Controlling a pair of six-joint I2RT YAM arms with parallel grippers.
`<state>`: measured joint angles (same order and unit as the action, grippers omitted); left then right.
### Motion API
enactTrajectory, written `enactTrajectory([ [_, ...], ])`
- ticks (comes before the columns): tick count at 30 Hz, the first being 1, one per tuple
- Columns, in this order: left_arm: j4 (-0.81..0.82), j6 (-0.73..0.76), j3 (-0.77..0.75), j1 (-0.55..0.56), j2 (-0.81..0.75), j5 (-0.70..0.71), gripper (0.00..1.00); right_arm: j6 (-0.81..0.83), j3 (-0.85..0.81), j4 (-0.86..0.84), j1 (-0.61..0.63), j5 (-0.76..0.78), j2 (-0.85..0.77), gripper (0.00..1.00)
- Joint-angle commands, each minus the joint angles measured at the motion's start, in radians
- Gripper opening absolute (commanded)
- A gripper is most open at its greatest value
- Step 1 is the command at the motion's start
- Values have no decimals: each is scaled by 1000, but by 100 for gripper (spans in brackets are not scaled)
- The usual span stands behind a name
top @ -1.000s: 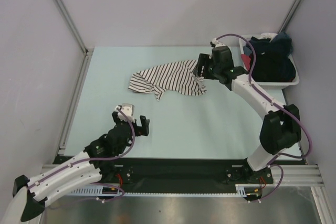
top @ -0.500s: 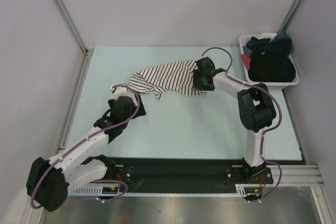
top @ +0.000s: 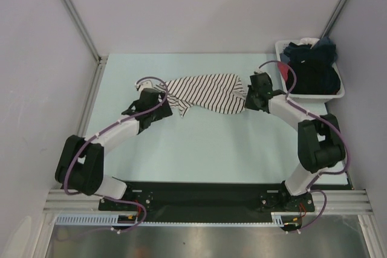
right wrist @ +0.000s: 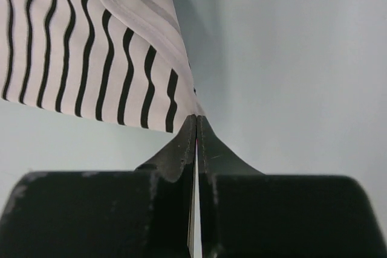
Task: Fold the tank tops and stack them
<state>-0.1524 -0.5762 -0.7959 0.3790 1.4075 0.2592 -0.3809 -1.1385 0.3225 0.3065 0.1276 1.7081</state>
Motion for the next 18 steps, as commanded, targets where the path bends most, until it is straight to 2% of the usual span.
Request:
enactTrajectory([
  [1,31,2,-121,-3,86,-47,88,-49,72,-109,-53,11,-129,0],
  [5,20,10,-201,-3,192,-75,84,-76,149,-177,-102,-32,-202,0],
  [9,8,7,-258,-3,260,-83,81,-82,145,-181,-109,-95,-188,0],
  [13,-3,-8,-321,-3,350,-97,70,-90,149,-197,-109,-118,-185,0],
  [18,-36,-17,-391,-5,429,-72,65,-85,144,-198,-109,-167,-173,0],
])
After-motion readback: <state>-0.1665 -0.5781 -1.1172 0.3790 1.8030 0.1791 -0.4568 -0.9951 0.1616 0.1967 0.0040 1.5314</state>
